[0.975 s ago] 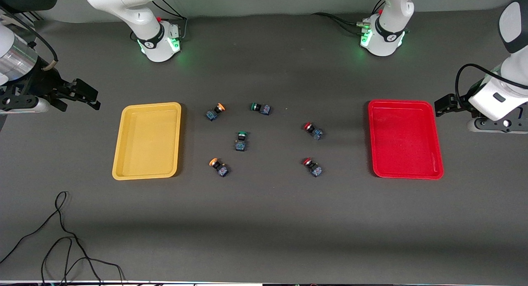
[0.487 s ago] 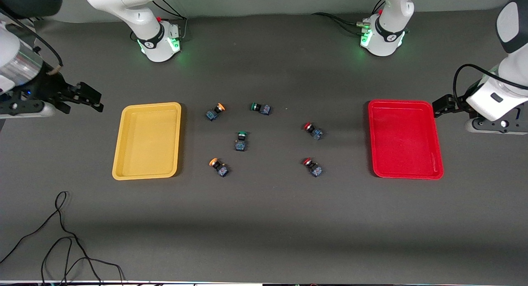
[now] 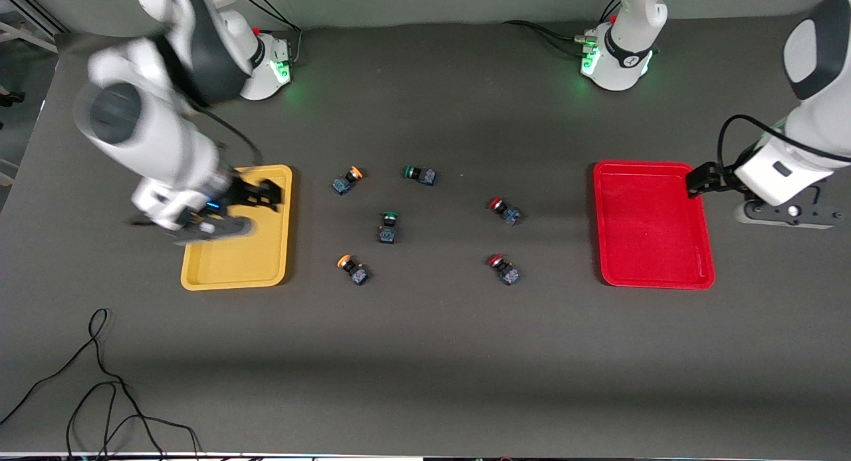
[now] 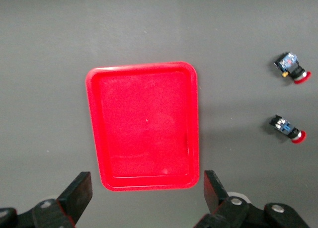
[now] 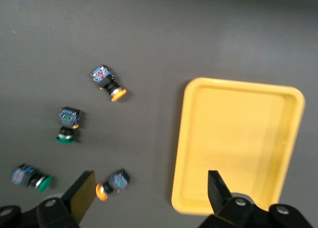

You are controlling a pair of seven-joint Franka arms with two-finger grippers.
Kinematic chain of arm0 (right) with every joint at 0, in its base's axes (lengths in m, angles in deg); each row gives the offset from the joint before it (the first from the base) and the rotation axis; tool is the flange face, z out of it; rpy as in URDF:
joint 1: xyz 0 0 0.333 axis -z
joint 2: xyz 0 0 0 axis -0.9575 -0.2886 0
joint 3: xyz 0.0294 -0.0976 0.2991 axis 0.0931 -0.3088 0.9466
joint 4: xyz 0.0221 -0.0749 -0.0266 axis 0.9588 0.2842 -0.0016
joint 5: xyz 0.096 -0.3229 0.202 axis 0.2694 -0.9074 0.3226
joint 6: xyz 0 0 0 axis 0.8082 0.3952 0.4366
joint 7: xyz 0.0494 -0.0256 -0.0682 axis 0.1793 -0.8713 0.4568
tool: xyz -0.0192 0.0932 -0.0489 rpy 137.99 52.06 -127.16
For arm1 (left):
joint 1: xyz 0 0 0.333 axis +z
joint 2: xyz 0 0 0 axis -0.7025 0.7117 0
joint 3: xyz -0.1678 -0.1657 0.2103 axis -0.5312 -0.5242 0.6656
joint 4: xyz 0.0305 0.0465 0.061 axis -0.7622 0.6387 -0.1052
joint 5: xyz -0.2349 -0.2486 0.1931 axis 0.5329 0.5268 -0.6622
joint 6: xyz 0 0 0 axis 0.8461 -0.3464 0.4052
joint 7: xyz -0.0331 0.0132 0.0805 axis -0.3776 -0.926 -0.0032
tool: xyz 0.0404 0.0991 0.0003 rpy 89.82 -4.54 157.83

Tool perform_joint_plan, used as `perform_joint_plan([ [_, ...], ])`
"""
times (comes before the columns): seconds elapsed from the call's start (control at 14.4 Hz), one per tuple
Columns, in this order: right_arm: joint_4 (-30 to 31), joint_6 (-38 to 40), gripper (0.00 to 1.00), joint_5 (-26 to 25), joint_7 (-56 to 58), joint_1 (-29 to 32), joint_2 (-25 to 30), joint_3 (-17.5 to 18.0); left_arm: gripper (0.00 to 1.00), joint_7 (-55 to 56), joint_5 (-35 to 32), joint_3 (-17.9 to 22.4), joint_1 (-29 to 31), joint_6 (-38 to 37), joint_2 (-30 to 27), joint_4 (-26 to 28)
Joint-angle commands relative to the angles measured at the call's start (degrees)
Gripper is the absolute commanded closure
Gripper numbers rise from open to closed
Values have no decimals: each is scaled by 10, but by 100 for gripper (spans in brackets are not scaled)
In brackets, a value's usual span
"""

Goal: Place red and yellow buttons in trays

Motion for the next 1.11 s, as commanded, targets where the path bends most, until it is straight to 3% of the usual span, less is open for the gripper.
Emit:
perform_joint_plan([
  [0.0, -19, -54, 0, -19, -26, -28, -80, -4, 0, 5, 6, -29, -3, -22, 27, -3],
  [0.28, 15, -233, 0, -18, -33, -49, -157, -4, 0, 126, 6, -101, -7, -3, 85, -4],
  [0.63, 15, -360, 0, -18, -26, -59, -249, -4, 0, 360, 6, -107, -116, 82, 175, -5],
  [0.91, 23, -390, 0, -16, -28, -59, -278, -4, 0, 459, -2, -106, -166, 160, 245, 1],
  [1.04, 24, -389, 3, -12, -33, -60, -279, -3, 0, 475, -2, -106, -167, 218, 251, 43],
])
